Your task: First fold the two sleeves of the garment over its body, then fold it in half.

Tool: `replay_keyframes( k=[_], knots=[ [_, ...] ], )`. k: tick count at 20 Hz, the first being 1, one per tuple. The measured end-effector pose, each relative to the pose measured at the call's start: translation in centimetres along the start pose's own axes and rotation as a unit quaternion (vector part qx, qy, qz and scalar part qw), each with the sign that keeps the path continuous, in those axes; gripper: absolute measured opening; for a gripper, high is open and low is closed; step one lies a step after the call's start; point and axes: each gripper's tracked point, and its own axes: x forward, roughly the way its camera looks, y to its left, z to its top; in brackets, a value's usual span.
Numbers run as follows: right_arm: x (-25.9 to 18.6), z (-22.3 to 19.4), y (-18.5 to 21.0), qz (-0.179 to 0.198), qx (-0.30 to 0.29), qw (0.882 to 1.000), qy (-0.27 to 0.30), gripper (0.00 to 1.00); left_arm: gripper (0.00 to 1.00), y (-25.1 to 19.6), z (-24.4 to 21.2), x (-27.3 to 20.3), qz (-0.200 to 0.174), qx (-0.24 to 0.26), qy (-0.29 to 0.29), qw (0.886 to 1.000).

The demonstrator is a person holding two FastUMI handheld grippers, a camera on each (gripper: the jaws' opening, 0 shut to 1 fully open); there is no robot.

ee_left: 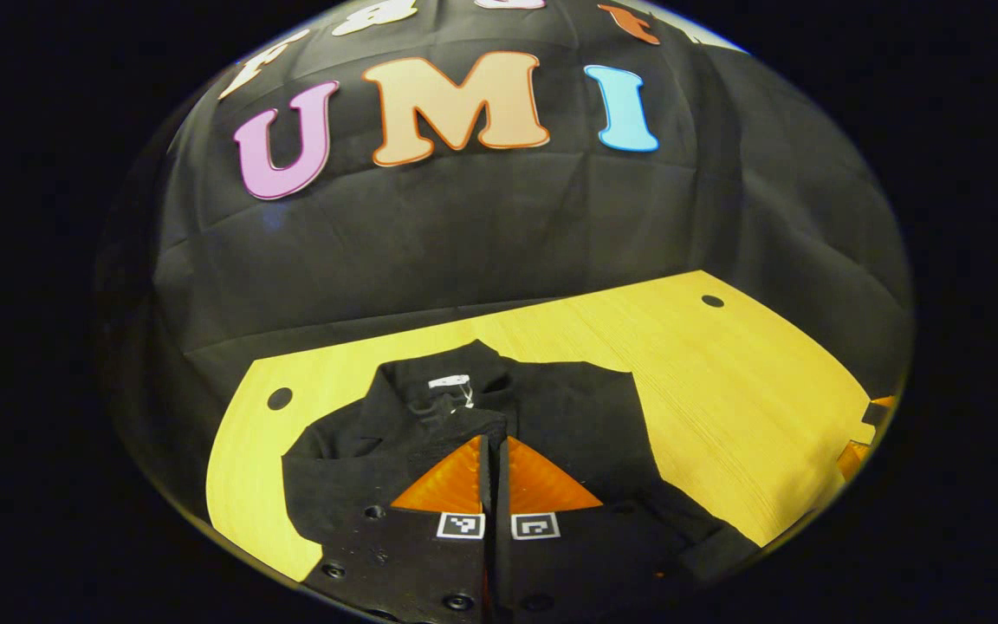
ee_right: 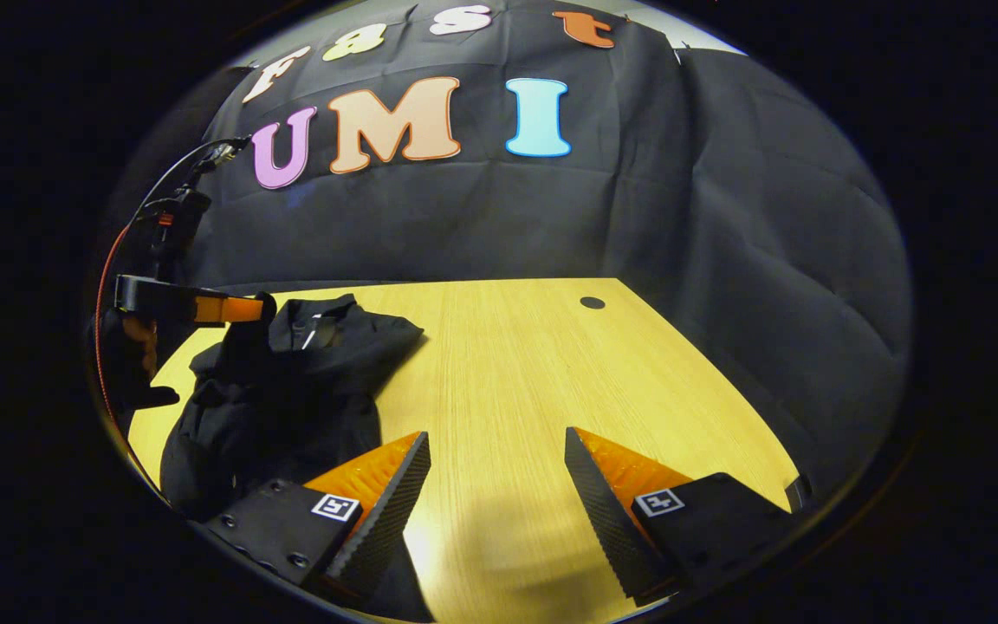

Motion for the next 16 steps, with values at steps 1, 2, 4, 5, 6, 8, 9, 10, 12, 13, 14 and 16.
replay_keyframes(
  k=[1, 2, 4, 5, 6, 8, 9, 10, 12, 13, 14, 16],
  knots=[
    [-0.1, -0.2, -0.4, -0.002, 0.002, 1.0, 0.003, 0.99, 0.0, -0.5, -0.2, 0.4, -0.002, 0.002, 0.005, 1.0],
    [-0.2, -0.3, -0.7, -0.003, 0.002, 1.0, 0.005, 0.99, 0.0, -1.1, -0.5, 0.7, -0.003, 0.008, 0.015, 1.0],
    [-0.1, -0.6, -1.1, -0.005, 0.001, 1.0, 0.007, 0.99, 0.0, -2.1, -0.9, 1.1, -0.006, 0.017, 0.029, 0.999],
    [-0.1, -0.7, -1.3, -0.005, 0.0, 1.0, 0.008, 0.99, 0.0, -2.5, -1.0, 1.6, -0.01, 0.017, 0.029, 0.999],
    [-0.1, -0.7, -1.4, -0.003, -0.001, 1.0, 0.009, 0.99, 0.0, -3.1, -0.9, 1.8, -0.018, 0.014, 0.027, 0.999],
    [-0.1, -0.6, -1.2, 0.01, 0.002, 1.0, 0.008, 0.99, 0.12, -4.8, -0.4, 1.5, -0.042, 0.007, 0.017, 0.999],
    [0.0, -0.5, -0.8, 0.019, 0.003, 1.0, 0.007, 1.0, 0.56, -4.4, 0.0, 1.4, -0.04, 0.006, 0.003, 0.999],
    [0.1, -0.5, -0.5, 0.027, 0.001, 1.0, 0.006, 0.99, 1.0, -4.2, 0.8, 0.1, -0.03, -0.001, -0.008, 1.0],
    [0.4, -0.3, 0.5, 0.049, -0.007, 0.999, 0.005, 0.99, 0.95, -2.7, 1.2, -1.6, -0.01, -0.011, -0.019, 1.0],
    [0.5, -0.1, 1.3, 0.063, -0.011, 0.998, 0.005, 0.99, 0.95, -1.7, 1.1, -2.7, 0.003, -0.018, -0.023, 1.0],
    [0.5, -0.1, 2.0, 0.078, -0.017, 0.997, 0.004, 0.99, 0.95, -0.8, 0.8, -3.8, 0.012, -0.025, -0.024, 0.999],
    [0.4, 0.2, 3.0, 0.094, -0.033, 0.995, 0.002, 1.0, 0.95, 1.5, -0.2, -6.5, 0.035, -0.041, -0.027, 0.998]
  ],
)
